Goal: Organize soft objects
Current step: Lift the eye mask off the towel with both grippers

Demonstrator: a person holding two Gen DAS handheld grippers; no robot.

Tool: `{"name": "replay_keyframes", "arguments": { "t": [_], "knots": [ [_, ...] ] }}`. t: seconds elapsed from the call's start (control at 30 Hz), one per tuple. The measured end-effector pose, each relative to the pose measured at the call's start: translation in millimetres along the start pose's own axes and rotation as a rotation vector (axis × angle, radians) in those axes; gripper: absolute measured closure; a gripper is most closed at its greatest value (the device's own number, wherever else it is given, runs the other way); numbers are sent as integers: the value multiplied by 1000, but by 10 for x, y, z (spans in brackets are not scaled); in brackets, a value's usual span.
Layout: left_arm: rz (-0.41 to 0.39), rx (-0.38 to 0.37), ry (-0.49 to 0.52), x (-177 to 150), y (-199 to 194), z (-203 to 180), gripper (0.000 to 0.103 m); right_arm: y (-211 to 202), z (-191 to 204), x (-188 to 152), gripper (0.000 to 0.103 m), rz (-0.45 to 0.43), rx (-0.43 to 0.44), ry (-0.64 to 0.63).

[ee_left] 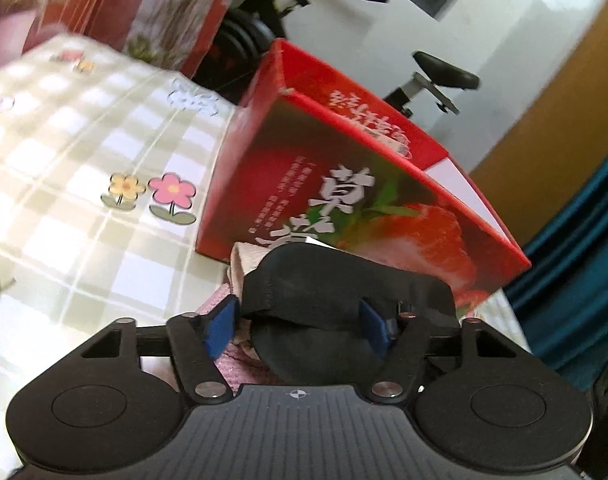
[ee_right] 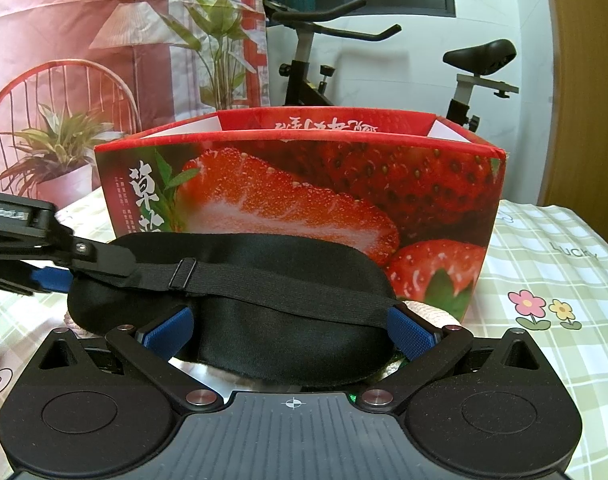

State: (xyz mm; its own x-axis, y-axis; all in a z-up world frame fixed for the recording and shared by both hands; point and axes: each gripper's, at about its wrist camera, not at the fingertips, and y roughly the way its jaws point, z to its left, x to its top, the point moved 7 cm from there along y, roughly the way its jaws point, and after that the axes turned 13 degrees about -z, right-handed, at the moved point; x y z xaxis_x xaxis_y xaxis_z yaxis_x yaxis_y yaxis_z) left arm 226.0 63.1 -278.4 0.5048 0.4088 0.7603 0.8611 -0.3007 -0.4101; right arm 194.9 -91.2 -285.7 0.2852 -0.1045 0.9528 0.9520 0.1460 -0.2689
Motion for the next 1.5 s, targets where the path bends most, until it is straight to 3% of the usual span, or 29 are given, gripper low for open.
{"name": "replay_keyframes", "arguments": {
  "t": [0.07,0.13,0.23,0.4,0.53,1.0,1.23,1.3,1.4,1.47,1.5],
  "knots": [
    [-8,-12,1,-2,-18,-17,52,1,0,0,0,-1,0,1],
    [-33,25,59,21,-76,-13,77,-10,-6,6,0,-4,-1,8],
    [-70,11,55,60,-158,11,86,-36,-6,21,0,-15,5,12],
    [-127,27,114,98,-295,-38,87,-86,-57,47,0,-39,27,49],
    [-129,60,154,93,-307,3,87,-103,-70,59,0,-46,42,64],
    [-98,108,118,-16,-303,220,87,-147,-146,99,1,-60,75,138],
    [-97,103,112,-37,-291,211,87,-98,-200,181,8,-51,123,247],
    [-96,101,107,-43,-294,214,87,-64,-228,196,12,-43,129,281],
    [-98,98,100,-38,-305,208,87,-74,-296,265,27,-53,132,340],
    [-102,95,99,-26,-317,199,87,-129,-319,334,47,-75,139,341],
    [-105,93,99,-21,-326,190,87,-166,-328,373,52,-87,136,328]
  ]
}}
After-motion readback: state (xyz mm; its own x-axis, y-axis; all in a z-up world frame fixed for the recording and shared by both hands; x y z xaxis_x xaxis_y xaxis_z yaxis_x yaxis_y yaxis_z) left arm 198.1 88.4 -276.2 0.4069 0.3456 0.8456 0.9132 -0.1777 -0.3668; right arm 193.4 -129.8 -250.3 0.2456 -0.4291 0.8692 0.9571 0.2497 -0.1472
